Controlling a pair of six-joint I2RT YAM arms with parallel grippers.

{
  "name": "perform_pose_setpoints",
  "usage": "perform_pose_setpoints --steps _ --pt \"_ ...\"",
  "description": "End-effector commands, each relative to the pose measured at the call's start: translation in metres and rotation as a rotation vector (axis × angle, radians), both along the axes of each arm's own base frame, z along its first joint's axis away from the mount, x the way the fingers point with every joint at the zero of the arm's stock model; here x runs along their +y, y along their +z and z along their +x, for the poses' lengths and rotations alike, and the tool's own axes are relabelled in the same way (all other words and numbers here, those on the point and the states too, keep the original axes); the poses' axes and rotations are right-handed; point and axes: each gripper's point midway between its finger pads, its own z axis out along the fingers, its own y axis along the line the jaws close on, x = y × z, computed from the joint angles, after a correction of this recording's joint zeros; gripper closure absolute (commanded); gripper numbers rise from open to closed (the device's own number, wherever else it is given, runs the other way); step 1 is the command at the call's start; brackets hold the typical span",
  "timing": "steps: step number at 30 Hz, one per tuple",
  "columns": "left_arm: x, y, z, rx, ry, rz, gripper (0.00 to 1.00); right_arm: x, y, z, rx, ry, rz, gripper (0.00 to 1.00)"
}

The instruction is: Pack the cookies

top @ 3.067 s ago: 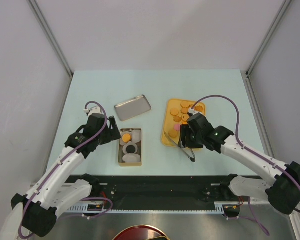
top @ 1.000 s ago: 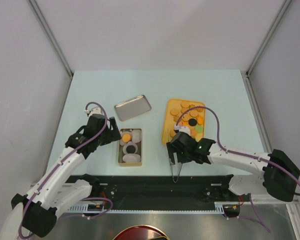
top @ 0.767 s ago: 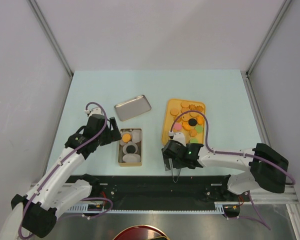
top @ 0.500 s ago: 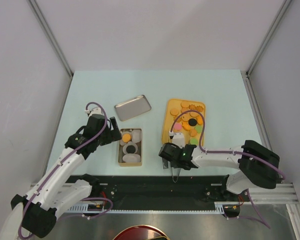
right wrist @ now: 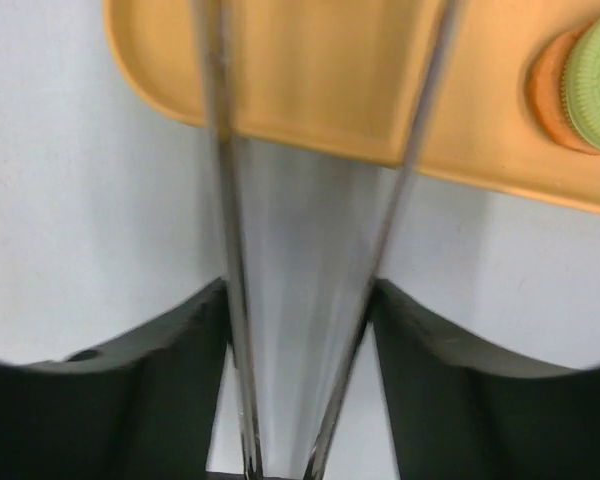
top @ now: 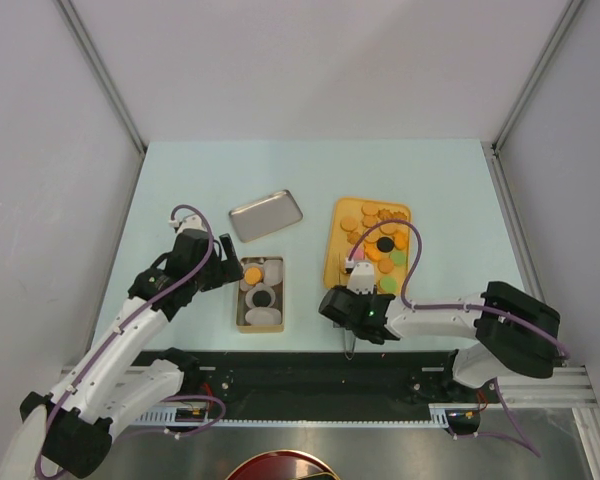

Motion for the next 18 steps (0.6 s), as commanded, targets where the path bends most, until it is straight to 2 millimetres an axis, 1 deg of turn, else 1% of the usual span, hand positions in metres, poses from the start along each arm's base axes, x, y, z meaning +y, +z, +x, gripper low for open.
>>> perform_pose_setpoints --steps 1,2,3,4,5,6,7,8,10,11,13,14,15,17,18 --pt "-0.002 0.002 0.003 -0.019 -0.005 -0.003 0.0 -0.005 -0.029 -0.035 0.146 -0.019 0.055 0.47" --pt "-0.001 0.002 0.003 -0.017 -0.004 0.0 0.0 -0.003 -0.022 -0.037 0.135 -0.007 0.069 0.5" --pt "-0.001 0.002 0.003 -0.019 -0.001 -0.001 0.0 -0.007 -0.019 -0.038 0.133 -0.009 0.058 0.54" --pt "-0.001 0.002 0.003 -0.017 0.0 -0.002 0.0 -0.008 -0.014 -0.038 0.12 -0.012 0.061 0.55" --pt "-0.002 0.002 0.003 -0.016 -0.002 -0.001 0.0 -0.001 0.001 -0.038 0.101 -0.001 0.095 0.55" --pt "-0.001 0.002 0.003 -0.017 0.001 0.002 0.0 -0.007 0.007 -0.038 0.093 -0.002 0.074 0.55" --pt "-0.001 0.001 0.003 -0.015 0.001 0.001 0.0 -0.005 0.016 -0.039 0.08 0.006 0.081 0.55" --pt "-0.001 0.001 0.003 -0.014 -0.001 0.001 0.0 -0.001 0.038 -0.04 0.062 0.021 0.105 0.55" --pt "-0.001 0.001 0.003 -0.015 0.001 0.001 0.0 0.001 0.064 -0.037 0.023 0.033 0.123 0.55" --pt "-0.001 0.001 0.003 -0.015 0.0 0.002 0.0 0.002 0.089 -0.036 0.005 0.039 0.147 0.55" --pt "-0.001 0.001 0.003 -0.013 0.0 0.003 0.0 -0.002 0.112 -0.031 -0.036 0.038 0.154 0.54" --pt "-0.001 0.001 0.004 -0.014 0.0 0.002 0.0 -0.003 0.131 -0.028 -0.058 0.049 0.156 0.54" --pt "-0.001 0.001 0.003 -0.011 0.0 0.004 0.0 -0.008 0.144 -0.024 -0.081 0.041 0.168 0.54" --pt "-0.001 0.001 0.003 -0.012 0.0 0.001 0.0 -0.016 0.161 -0.02 -0.103 0.055 0.154 0.55" --pt "-0.001 0.001 0.003 -0.012 -0.001 0.002 0.0 -0.019 0.174 -0.014 -0.114 0.045 0.183 0.55"
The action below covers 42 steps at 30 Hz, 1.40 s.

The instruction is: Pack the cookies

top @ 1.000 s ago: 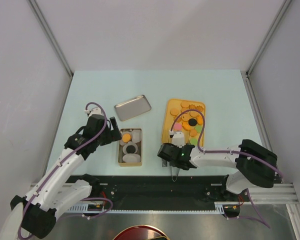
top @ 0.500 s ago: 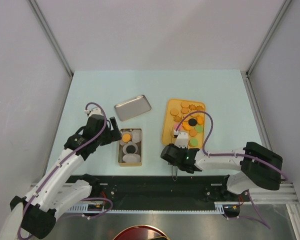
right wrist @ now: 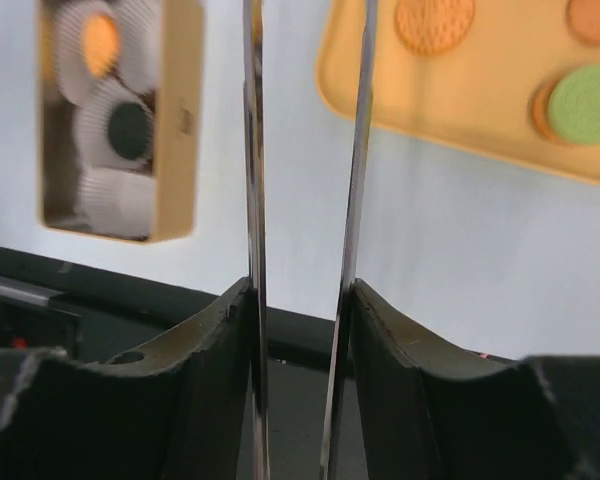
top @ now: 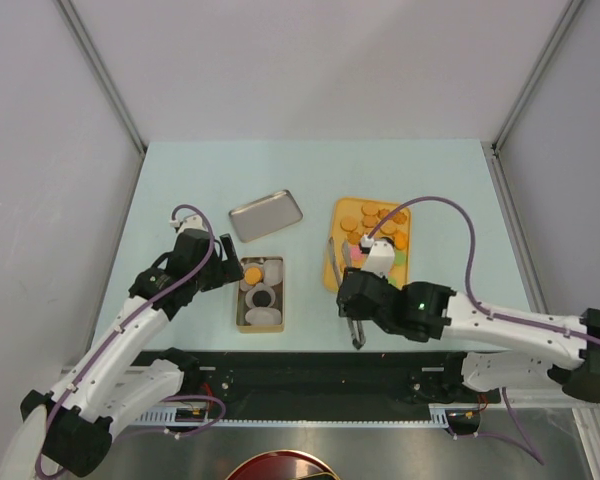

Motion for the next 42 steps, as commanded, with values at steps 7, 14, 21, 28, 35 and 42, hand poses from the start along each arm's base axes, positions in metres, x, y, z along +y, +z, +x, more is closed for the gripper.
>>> perform_pose_setpoints --steps 7,14,21,28,35,42 --pt "-0.002 0.004 0.002 -0.021 -0.003 -0.005 0.0 -0.055 0.063 0.033 -0.108 -0.046 0.031 1.0" --pt "-0.003 0.002 0.003 -0.017 -0.006 -0.004 0.0 -0.078 0.034 0.048 0.019 0.042 -0.148 1.0" --pt "-0.002 0.001 0.003 -0.017 -0.005 -0.001 0.0 -0.069 0.014 0.053 0.093 0.165 -0.264 0.77" --pt "-0.002 0.001 0.003 -0.015 -0.003 0.0 0.0 -0.06 0.017 0.06 0.082 0.184 -0.238 0.64" --pt "-0.001 -0.001 0.003 -0.009 0.0 0.007 0.0 -0.049 0.002 0.058 0.114 0.193 -0.197 0.46" --pt "-0.001 -0.001 0.003 -0.01 0.002 0.004 0.0 -0.045 -0.016 0.048 0.142 0.2 -0.181 0.42"
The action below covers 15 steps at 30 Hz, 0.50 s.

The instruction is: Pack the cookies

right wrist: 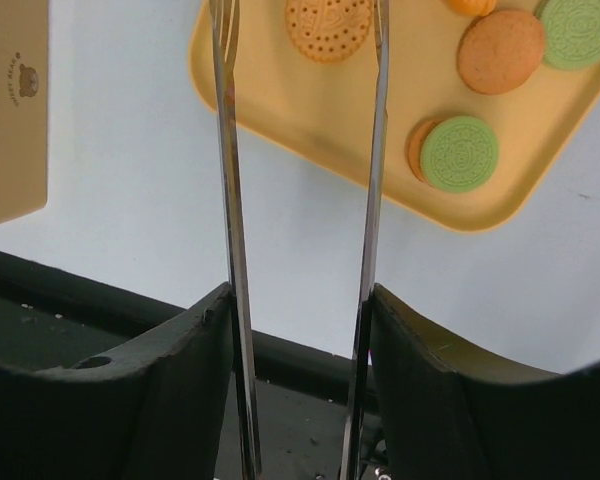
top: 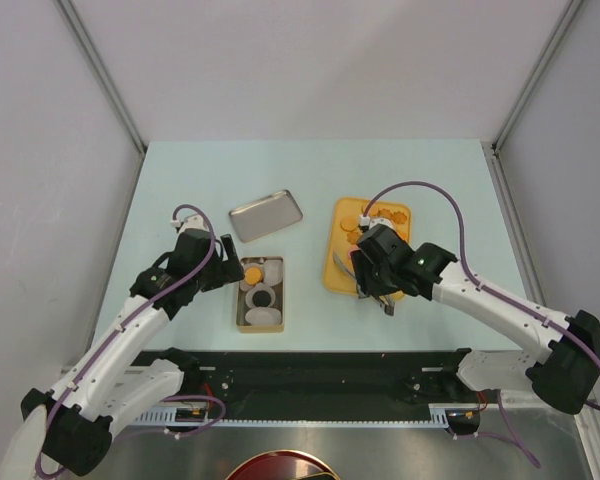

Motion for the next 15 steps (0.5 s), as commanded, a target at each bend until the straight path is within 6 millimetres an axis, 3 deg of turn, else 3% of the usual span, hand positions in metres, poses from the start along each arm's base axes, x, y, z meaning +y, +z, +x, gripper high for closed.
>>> perform_pose_setpoints --steps 1,15 --pt "-0.001 0.001 0.004 -0.017 0.006 0.0 0.0 0.01 -0.005 -0.003 0.002 0.003 0.044 0.42" --pt "0.0 0.0 0.003 -0.017 0.007 0.002 0.0 0.013 -0.032 -0.01 0.038 0.007 0.0 0.39"
